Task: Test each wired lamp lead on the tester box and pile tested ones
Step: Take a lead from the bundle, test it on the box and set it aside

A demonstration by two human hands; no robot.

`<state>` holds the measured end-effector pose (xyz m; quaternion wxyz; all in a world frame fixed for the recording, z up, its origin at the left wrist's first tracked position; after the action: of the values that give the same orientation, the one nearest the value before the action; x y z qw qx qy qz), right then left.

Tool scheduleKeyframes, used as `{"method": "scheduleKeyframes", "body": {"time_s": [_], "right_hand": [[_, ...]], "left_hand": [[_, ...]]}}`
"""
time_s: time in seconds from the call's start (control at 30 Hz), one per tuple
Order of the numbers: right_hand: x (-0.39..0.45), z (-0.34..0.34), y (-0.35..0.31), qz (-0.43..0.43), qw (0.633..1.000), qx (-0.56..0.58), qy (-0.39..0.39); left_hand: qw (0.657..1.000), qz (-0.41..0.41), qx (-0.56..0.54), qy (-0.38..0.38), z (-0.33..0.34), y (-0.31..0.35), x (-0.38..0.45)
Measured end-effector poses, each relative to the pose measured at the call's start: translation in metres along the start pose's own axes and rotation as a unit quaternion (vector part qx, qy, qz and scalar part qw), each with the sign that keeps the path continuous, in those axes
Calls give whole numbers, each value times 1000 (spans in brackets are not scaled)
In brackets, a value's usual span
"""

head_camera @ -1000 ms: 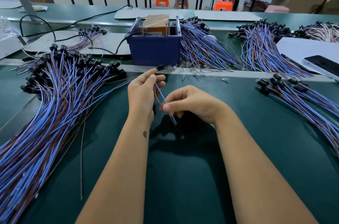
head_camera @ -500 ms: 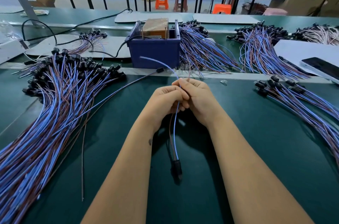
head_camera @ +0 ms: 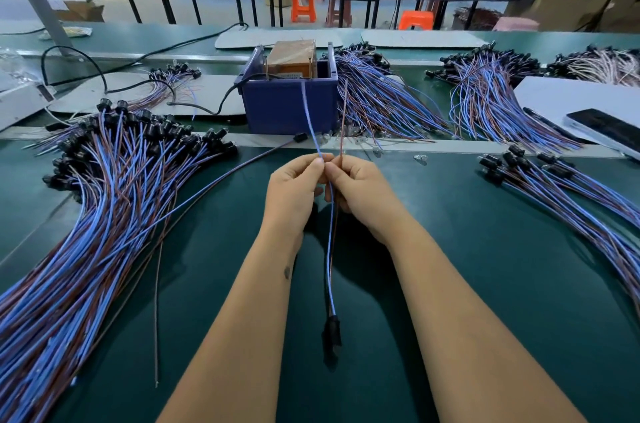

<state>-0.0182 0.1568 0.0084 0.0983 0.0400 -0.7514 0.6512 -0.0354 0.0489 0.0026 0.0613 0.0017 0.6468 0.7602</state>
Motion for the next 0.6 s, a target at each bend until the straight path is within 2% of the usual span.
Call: {"method": "scheduleKeyframes", "body": {"time_s": [0.17, 0.33, 0.43, 0.6], "right_hand": [[-1, -2, -1, -10, 1000, 5, 29], [-2, -13, -2, -20, 995, 56, 84], [-2, -12, -2, -13, 993, 86, 82], [-1, -10, -1, 1, 989, 133, 71]], "left_hand": [[999, -20, -22, 35, -9, -2, 2], [991, 46, 85, 96, -19, 10, 2], [983, 69, 135, 106, -23, 12, 0], [982, 75, 134, 106, -27, 12, 0]]}}
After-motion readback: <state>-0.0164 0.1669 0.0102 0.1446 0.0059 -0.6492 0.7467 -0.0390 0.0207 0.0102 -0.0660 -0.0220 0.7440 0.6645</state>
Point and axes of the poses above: each hand's wrist, its own x-axis towards the middle knuckle, its own z-axis out of the palm, y = z × x, the point moved 7 cm from there along x, towards the middle knuckle, and after that the axes turned 6 degrees about -z, right-handed, at the moved point
